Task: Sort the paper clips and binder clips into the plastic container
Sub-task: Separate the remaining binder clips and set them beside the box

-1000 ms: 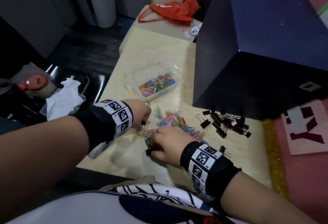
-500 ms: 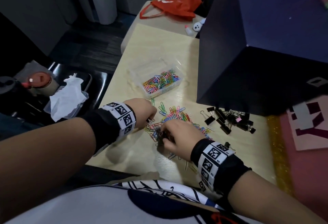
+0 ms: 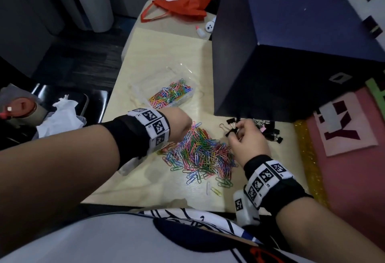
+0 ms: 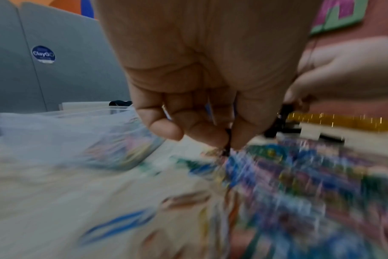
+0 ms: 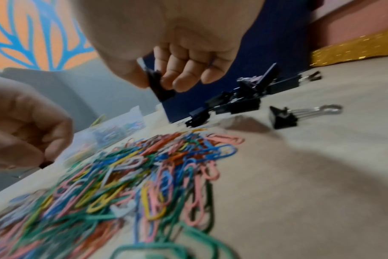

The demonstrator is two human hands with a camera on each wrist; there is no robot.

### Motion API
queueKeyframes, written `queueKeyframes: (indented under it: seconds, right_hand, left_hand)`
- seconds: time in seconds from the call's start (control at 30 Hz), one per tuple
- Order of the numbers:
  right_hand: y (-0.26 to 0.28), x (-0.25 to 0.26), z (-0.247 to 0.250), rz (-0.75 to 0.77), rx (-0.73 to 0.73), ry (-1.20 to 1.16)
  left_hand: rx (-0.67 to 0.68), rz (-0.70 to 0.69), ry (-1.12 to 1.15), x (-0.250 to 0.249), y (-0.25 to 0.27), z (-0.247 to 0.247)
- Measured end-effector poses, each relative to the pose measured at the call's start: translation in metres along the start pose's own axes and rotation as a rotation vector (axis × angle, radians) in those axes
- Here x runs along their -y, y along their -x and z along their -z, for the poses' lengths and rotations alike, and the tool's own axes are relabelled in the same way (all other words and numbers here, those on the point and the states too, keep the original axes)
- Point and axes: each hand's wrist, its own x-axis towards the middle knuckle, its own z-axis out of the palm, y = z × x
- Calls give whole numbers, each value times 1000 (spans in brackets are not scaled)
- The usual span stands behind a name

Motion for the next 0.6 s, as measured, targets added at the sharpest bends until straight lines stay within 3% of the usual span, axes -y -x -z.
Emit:
queueKeyframes:
  seconds: [0.1, 0.2, 0.33, 0.43, 0.6]
  right_hand:
    - [-5, -13, 11, -148, -118, -37]
    - [-9, -20, 20, -223, -84, 19]
    - [-3, -18, 22, -229, 214, 265]
    - [7, -12, 17, -210, 413, 438]
    - [22, -4, 0, -154, 437, 404]
  left_hand:
    - [-230, -60, 239, -19, -11, 12]
    - [-379, -68, 426, -37, -23, 15]
    - [-309, -58, 395, -41, -30, 6]
    - [-210, 80, 274, -26, -28, -5]
    - [-126, 333, 144, 1, -12, -26]
